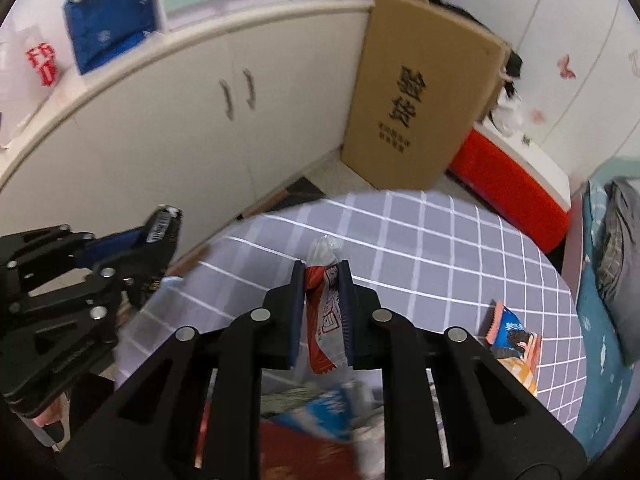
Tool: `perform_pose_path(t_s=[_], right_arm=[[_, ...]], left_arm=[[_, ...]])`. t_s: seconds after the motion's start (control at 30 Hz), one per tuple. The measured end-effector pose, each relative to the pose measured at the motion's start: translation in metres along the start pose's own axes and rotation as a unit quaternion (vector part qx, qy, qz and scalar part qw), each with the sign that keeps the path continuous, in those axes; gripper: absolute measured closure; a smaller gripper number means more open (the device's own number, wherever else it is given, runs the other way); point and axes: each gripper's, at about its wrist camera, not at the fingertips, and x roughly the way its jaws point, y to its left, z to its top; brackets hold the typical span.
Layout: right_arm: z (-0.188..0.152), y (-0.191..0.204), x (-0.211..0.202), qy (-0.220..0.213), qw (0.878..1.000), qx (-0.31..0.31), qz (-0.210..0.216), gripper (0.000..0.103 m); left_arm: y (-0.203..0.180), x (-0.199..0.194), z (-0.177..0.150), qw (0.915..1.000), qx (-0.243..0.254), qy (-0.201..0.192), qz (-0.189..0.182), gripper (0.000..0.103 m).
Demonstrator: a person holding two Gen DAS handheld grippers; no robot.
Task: Collect trash
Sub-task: 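Carry both wrappers from the table over the light-blue wastebasket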
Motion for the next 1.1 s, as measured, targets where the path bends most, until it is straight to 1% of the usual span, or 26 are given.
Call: perform_pose_path(t_s=[0.13,0.37,0.5,0.6,0.73,0.8,0.87,0.97,1.1], right_arm=[[0.003,0.035,-0.020,-0.017,1.000,-0.018,0.014,0.087],[-0.001,0.107,-0.049,-0.047,0.996,-0.037,0.059,0.087],[-0.013,0.151,-0.058,-0.062,0.993,-0.047,0.083,0.087],[-0.025,0.182,-0.060,-0.068,0.991,-0.049,0.106,0.087],[-0.042,0.218,-0.050,-0.066,0.988,-0.047,0.129,0.087],[-0.051,0.237,-0.041,-0.062,0.987,-0.045,0.143,0.087],[-0.063,0.252,-0.029,-0.057,0.985,-0.036,0.159,0.087],[-0.084,0.273,-0.008,-0.043,0.982,-0.027,0.180,0.087],[-0.110,0.294,0.022,-0.018,0.982,-0.019,0.189,0.087]], left_arm=[[0.023,-0.025,-0.007,0.9998,-0.015,-0.011,0.006,0.086],[0.075,-0.074,-0.034,0.9982,-0.045,-0.031,0.025,0.086],[0.108,-0.096,-0.058,0.9965,-0.062,-0.039,0.042,0.086],[0.131,-0.107,-0.080,0.9945,-0.069,-0.044,0.065,0.086],[0.159,-0.110,-0.112,0.9917,-0.074,-0.041,0.098,0.086],[0.172,-0.111,-0.127,0.9908,-0.083,-0.037,0.100,0.086],[0.183,-0.109,-0.142,0.9893,-0.089,-0.033,0.110,0.086],[0.196,-0.099,-0.170,0.9866,-0.086,-0.023,0.137,0.086],[0.216,-0.082,-0.200,0.9852,-0.115,-0.002,0.127,0.086]])
